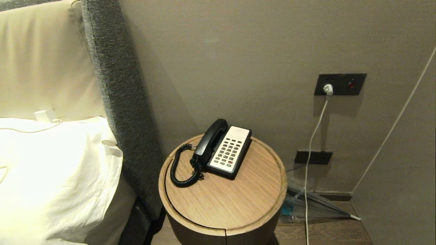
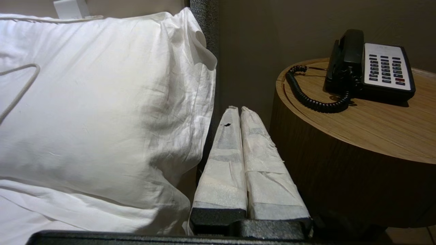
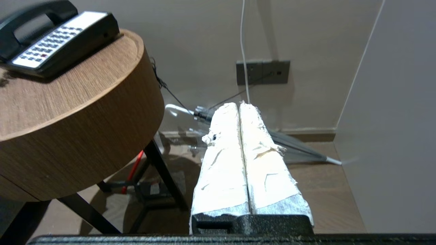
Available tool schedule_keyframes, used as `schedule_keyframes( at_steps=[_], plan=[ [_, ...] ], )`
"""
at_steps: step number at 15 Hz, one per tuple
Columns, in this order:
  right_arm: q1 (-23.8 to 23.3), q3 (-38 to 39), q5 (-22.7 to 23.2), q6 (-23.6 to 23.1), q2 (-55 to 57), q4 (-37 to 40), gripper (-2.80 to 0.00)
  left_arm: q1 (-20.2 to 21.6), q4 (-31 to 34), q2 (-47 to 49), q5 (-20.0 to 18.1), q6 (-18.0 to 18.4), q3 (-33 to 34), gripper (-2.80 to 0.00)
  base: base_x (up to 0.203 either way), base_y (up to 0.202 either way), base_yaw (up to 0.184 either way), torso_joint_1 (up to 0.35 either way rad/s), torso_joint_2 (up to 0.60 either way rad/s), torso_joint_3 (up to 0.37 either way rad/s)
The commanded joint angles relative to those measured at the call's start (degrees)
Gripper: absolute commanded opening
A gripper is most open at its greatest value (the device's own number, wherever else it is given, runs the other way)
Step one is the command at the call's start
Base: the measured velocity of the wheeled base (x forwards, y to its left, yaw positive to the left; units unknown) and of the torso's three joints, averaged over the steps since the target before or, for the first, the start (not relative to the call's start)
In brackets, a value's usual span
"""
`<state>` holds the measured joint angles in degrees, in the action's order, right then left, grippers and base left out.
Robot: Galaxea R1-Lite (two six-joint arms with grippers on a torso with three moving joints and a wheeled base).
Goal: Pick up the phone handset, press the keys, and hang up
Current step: Pick up the desk phone handset
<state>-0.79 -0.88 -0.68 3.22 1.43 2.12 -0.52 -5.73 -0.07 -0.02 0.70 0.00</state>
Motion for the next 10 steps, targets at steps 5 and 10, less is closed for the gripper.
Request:
schedule_keyframes(
  at_steps=[5, 10],
  plan=[
    [0.0, -0.1, 0.0, 0.0, 0.1, 0.0, -2.8, 0.0, -0.1, 0.0, 0.0, -0.3, 2.3, -2.8, 0.0, 0.0, 0.0, 0.002, 0.0, -0.198],
    [0.0, 0.0, 0.0, 0.0, 0.1, 0.0, -2.8, 0.0, -0.1, 0.0, 0.1, -0.6, 2.3, -2.8, 0.0, 0.0, 0.0, 0.002, 0.0, -0.197]
  ],
)
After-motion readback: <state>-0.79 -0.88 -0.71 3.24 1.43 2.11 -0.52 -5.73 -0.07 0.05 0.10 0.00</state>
